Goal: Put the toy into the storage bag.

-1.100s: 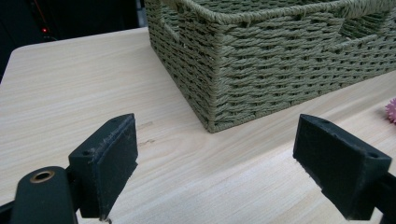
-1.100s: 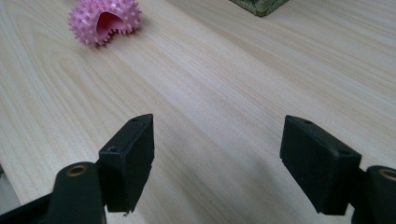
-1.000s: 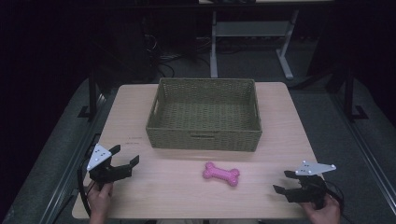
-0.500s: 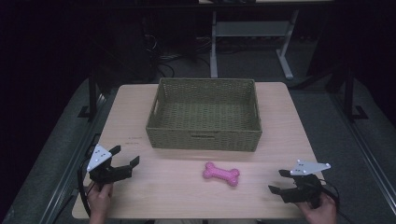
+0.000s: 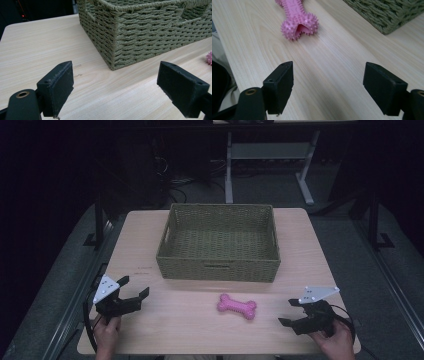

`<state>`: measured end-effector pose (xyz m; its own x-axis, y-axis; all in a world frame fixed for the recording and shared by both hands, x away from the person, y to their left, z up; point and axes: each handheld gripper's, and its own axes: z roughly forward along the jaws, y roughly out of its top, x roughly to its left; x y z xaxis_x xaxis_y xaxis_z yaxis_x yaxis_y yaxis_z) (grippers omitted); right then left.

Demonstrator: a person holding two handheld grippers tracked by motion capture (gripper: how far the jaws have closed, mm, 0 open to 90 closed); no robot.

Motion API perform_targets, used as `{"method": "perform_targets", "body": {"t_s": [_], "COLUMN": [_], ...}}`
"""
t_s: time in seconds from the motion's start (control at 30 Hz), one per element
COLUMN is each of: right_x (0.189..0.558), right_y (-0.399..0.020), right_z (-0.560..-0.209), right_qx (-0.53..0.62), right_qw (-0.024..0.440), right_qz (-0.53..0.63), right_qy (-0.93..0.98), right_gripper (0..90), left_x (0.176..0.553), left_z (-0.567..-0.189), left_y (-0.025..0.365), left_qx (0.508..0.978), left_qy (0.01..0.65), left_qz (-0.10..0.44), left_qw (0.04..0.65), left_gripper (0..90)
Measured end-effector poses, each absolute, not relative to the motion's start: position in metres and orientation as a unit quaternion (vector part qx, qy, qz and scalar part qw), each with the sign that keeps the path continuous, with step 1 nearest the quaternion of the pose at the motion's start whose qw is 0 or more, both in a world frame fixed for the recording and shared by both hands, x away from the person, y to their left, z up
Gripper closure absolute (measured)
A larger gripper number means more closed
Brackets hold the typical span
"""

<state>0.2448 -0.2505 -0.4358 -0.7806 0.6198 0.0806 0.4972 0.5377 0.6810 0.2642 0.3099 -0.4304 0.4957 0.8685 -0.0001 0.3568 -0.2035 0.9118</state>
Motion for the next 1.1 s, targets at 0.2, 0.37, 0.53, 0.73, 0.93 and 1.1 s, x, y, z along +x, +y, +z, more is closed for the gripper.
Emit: {"method": "perform_targets", "body": {"t_s": [0.2, 0.37, 0.53, 0.73, 0.93, 1.1], "right_x": [0.250, 0.255, 0.259, 0.263, 0.267, 0.270], "right_y": [-0.241, -0.231, -0.222, -0.213, -0.205, -0.195], "right_z": [-0.428, -0.423, -0.420, -0.415, -0.411, -0.407], "right_qx": [0.302, 0.287, 0.273, 0.260, 0.249, 0.234], "right_qw": [0.078, 0.069, 0.064, 0.058, 0.055, 0.053], "right_qz": [0.355, 0.346, 0.339, 0.332, 0.326, 0.321], "right_qy": [0.881, 0.891, 0.898, 0.905, 0.910, 0.916], "right_gripper": [21.9, 21.7, 21.7, 21.7, 21.7, 21.7], "left_x": [0.265, 0.264, 0.265, 0.264, 0.265, 0.265], "left_z": [-0.431, -0.430, -0.430, -0.430, -0.430, -0.430], "left_y": [0.310, 0.310, 0.310, 0.310, 0.310, 0.309], "left_qx": [0.726, 0.727, 0.726, 0.726, 0.726, 0.727], "left_qy": [0.422, 0.420, 0.421, 0.421, 0.421, 0.419], "left_qz": [0.273, 0.274, 0.274, 0.274, 0.274, 0.275], "left_qw": [0.470, 0.468, 0.470, 0.469, 0.469, 0.469], "left_gripper": [13.3, 13.3, 13.3, 13.3, 13.3, 13.3]}}
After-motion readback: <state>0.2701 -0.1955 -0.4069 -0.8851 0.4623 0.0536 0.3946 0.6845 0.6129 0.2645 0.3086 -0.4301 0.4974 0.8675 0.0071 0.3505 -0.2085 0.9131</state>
